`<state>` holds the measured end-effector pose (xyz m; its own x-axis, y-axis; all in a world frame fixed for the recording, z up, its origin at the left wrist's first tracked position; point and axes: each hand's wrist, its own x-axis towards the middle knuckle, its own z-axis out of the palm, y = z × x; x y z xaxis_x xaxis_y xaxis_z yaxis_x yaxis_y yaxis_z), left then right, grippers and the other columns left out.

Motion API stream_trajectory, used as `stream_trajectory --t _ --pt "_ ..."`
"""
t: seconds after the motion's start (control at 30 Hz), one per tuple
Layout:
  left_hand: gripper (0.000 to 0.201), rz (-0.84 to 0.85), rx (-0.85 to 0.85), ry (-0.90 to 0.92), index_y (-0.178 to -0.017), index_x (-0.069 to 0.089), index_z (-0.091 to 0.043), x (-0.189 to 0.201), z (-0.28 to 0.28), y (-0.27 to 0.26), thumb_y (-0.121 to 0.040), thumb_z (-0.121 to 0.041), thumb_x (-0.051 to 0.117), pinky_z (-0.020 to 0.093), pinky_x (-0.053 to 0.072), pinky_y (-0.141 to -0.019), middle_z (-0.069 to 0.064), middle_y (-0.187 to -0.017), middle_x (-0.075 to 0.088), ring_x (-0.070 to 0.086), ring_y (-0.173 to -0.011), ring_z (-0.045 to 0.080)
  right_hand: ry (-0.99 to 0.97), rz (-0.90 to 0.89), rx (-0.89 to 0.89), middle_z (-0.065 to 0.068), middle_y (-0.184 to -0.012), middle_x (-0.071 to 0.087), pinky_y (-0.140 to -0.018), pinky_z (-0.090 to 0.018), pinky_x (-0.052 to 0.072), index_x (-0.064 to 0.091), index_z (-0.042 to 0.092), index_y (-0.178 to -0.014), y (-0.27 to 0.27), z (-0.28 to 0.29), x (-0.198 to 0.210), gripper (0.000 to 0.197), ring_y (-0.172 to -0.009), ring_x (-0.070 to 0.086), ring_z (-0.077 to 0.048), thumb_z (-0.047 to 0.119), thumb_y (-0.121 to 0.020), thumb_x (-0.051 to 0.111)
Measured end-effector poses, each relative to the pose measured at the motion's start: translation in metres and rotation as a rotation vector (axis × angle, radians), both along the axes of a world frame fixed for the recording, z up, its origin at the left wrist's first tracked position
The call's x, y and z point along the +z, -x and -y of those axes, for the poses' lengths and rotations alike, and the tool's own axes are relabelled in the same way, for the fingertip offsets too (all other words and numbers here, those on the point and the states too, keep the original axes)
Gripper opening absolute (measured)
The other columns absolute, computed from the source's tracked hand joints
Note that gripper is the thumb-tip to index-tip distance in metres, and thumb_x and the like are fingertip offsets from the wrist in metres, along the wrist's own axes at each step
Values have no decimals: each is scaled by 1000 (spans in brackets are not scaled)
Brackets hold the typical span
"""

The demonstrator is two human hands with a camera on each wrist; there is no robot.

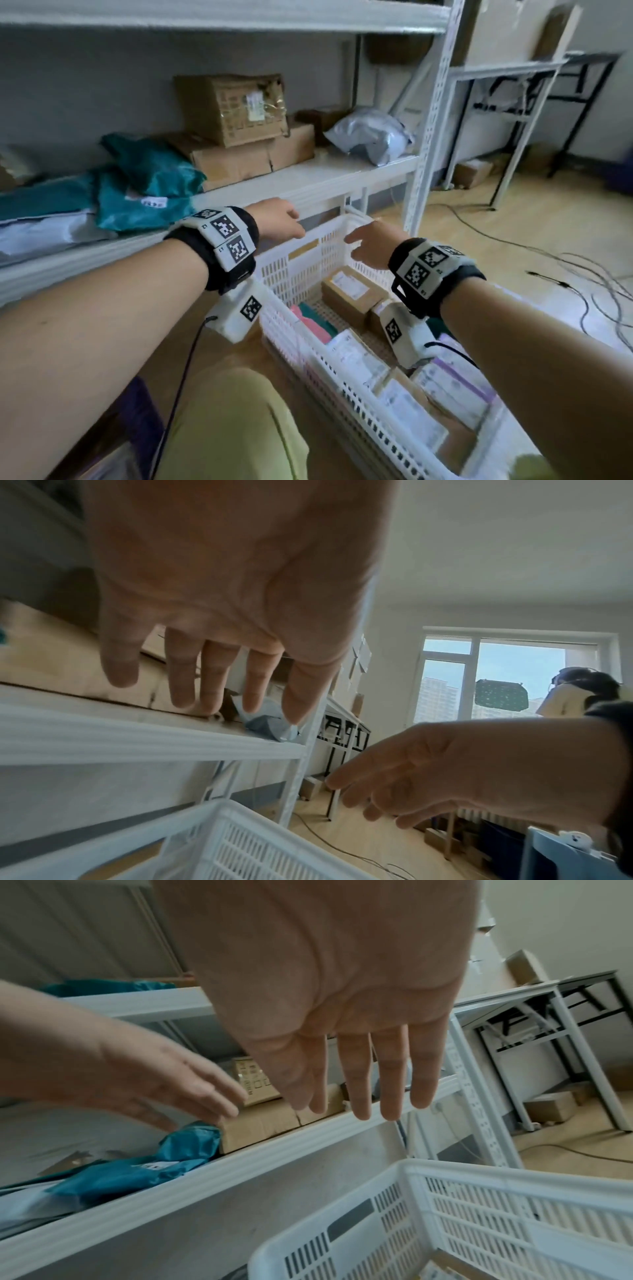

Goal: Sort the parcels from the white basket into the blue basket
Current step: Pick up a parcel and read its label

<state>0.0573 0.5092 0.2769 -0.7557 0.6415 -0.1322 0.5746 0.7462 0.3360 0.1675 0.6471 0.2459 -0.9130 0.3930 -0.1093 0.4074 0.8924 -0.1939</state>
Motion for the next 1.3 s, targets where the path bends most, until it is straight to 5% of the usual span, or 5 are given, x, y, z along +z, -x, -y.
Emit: stream_trajectory --t 0.23,0.5,0.67,1.03,1.3 --pt "45 -277 -27 -21 -133 43 -21 -60 -80 1 -90 -33 48 42 36 -101 8 -136 42 41 -125 29 163 -65 -180 0 -138 51 -86 -25 44 45 28 -139 3 -45 -49 46 -116 55 -20 18 -94 45" --pt "41 -26 8 127 -129 50 -19 -142 -115 53 -90 -30 50 38 45 -96 8 -134 49 51 -119 28 260 56 -213 -3 -123 57 -82 -28 46 51 19 -130 61 -73 -119 38 -110 57 -23 14 -92 49" --pt "27 113 3 162 -111 59 -18 -176 -132 92 -87 -30 54 36 48 -93 6 -117 57 56 -103 25 284 165 -213 -5 -117 61 -82 -30 51 63 14 -114 112 -88 -160 27 -100 60 -23 15 -91 50" --pt "34 221 20 324 -121 57 -8 -248 -177 170 -92 -20 47 26 38 -58 4 -95 58 53 -78 20 381 363 -183 -12 -126 58 -91 -35 46 58 8 -123 195 -131 -246 34 -115 56 -29 20 -95 43" --pt "27 314 78 485 -112 62 -8 -318 -180 206 -90 -15 47 30 46 -70 9 -112 63 60 -88 24 501 527 -171 -12 -100 61 -65 -30 46 62 4 -115 239 -137 -322 29 -89 58 -28 17 -94 48"
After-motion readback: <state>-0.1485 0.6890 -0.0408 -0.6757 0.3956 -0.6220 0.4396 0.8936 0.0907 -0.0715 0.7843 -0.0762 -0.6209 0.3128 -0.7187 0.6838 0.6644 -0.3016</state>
